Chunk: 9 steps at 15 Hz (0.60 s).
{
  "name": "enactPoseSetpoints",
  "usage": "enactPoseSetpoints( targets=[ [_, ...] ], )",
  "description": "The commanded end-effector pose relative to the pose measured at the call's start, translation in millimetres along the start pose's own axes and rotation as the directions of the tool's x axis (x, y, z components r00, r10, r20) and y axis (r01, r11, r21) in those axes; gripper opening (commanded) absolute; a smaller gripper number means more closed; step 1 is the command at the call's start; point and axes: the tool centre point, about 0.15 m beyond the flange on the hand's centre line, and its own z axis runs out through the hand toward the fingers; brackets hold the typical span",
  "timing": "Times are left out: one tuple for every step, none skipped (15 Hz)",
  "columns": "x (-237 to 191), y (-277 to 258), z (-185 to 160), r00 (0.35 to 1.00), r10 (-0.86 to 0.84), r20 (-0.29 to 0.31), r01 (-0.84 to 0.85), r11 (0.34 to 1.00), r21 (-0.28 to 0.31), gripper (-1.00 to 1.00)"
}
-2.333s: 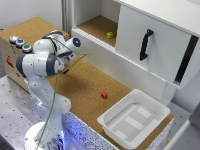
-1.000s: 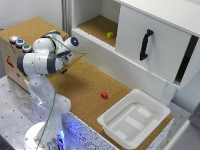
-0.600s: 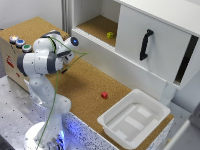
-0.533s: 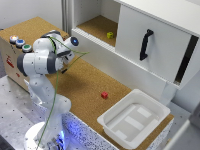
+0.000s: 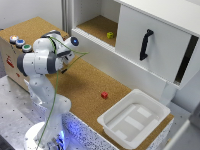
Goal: Grasp the drawer handle and open it
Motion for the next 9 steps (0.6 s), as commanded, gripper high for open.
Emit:
enactPoseSetpoints(
  targets=[
    [8.1,40.9,-7.2,1.0,0.004,0.018,-0.004,1.0,-0.017,-1.0],
    [9.5,45.0,-10.4,1.0,0.003,0.016,-0.003,1.0,-0.016,-1.0],
    [10.0,48.1,-12.3,1.0,0.004,0.016,-0.004,1.0,-0.016,-1.0],
    [10.7,52.0,-14.7,1.0,0.005,0.014,-0.005,1.0,-0.015,-1.0],
    [10.7,55.6,-16.9,1.0,0.009,0.013,-0.009,1.0,-0.016,-1.0],
    [10.4,59.4,-19.1,1.0,0.013,0.012,-0.013,1.0,-0.015,-1.0],
    [10.3,63.4,-21.9,1.0,0.015,0.012,-0.015,1.0,-0.017,-1.0],
    [10.4,66.0,-23.4,1.0,0.018,0.012,-0.017,1.0,-0.019,-1.0],
    [10.8,69.9,-27.1,1.0,0.018,0.011,-0.018,1.0,-0.023,-1.0]
  ],
)
